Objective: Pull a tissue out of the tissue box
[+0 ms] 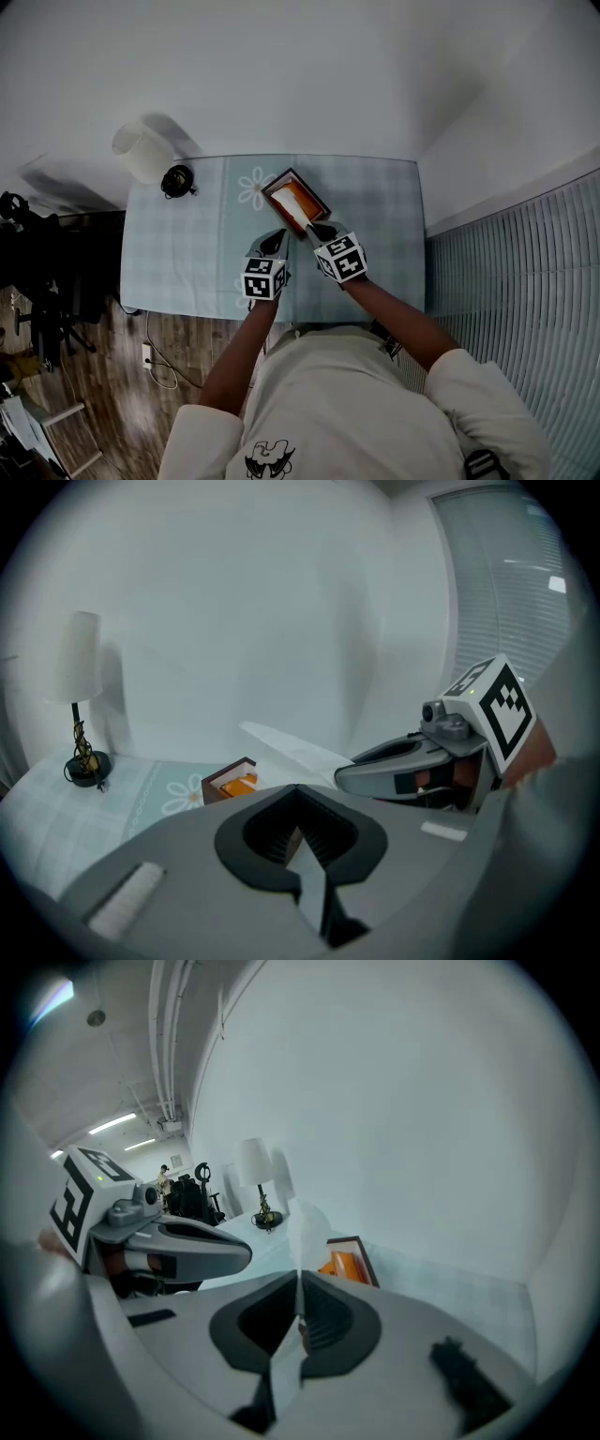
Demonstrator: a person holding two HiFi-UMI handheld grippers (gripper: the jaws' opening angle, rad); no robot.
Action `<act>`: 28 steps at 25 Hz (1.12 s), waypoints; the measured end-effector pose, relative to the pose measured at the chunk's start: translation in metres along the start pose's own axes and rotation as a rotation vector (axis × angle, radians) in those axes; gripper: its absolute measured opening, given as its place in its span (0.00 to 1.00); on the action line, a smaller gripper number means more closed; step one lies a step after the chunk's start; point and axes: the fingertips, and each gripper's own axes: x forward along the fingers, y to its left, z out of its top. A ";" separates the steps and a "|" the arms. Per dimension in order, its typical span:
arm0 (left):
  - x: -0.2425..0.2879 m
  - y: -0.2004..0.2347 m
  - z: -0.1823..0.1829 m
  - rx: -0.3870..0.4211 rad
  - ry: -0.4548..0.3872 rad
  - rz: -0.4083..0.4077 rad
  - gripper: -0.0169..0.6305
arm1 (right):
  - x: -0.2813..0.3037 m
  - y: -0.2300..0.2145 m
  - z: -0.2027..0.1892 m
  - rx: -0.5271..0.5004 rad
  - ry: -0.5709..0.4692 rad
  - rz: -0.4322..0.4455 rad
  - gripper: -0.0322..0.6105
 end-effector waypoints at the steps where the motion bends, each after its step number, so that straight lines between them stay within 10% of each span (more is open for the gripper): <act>1: -0.005 -0.005 0.003 0.011 -0.011 -0.005 0.04 | -0.005 0.002 0.001 0.002 -0.009 0.002 0.07; 28: -0.121 -0.075 0.058 -0.029 -0.222 -0.053 0.04 | -0.134 0.069 0.034 0.138 -0.226 0.052 0.07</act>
